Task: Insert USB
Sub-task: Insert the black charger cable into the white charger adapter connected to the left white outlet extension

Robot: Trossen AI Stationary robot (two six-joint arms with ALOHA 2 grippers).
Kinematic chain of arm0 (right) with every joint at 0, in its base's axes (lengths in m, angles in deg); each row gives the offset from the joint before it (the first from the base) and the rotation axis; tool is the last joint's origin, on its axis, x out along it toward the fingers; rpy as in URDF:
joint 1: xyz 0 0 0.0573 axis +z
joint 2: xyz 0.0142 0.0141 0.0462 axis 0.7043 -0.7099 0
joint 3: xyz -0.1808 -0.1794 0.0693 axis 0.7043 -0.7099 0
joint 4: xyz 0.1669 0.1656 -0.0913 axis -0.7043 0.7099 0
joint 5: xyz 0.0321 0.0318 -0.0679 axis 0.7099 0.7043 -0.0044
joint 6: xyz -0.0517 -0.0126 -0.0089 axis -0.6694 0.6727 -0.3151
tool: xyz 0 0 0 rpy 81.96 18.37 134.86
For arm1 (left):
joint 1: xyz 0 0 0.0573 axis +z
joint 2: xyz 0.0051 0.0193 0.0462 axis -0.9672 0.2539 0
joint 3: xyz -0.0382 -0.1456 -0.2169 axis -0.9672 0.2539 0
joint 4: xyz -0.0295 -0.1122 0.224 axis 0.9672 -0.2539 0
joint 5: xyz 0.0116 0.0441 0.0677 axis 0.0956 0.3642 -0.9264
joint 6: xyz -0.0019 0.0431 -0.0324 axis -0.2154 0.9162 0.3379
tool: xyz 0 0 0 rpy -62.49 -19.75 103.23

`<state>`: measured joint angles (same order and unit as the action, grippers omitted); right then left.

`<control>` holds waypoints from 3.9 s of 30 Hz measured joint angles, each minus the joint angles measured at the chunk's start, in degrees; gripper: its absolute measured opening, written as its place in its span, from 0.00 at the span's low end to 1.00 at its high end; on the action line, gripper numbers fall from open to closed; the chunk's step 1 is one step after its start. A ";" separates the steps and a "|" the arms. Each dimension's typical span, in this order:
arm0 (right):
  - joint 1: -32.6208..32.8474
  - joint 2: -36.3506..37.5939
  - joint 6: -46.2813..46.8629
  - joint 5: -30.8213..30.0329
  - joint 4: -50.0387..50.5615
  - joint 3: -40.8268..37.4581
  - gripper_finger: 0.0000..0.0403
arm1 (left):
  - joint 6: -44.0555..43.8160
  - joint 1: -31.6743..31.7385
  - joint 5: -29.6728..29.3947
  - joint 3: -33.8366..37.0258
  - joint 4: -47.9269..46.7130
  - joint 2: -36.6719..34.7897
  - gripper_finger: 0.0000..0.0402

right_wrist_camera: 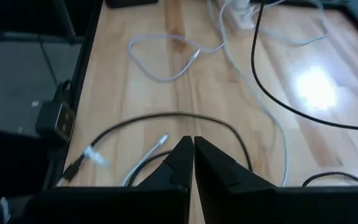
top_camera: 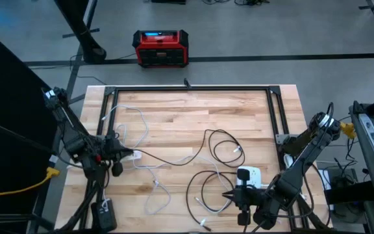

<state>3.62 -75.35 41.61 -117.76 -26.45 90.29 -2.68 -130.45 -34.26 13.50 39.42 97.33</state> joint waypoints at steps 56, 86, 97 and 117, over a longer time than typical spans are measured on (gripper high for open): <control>-20.10 -8.87 -43.47 36.06 -78.26 -4.08 0.08 | 73.98 7.80 6.17 -35.55 79.22 50.34 0.01; -18.64 -6.65 -44.36 31.10 -63.77 -2.44 0.01 | 42.35 9.32 8.59 -49.16 29.07 50.39 0.34; -18.66 -6.49 -44.29 31.04 -59.94 -1.92 0.01 | 39.53 11.98 16.08 -54.68 20.12 51.41 0.25; -18.66 -6.07 -43.25 30.91 -57.57 -1.90 0.01 | 30.43 12.04 23.50 -58.83 7.58 51.55 0.17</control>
<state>-15.04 -81.42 -1.63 -86.85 -84.02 88.39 27.75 -118.40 -10.76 -45.33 47.00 148.88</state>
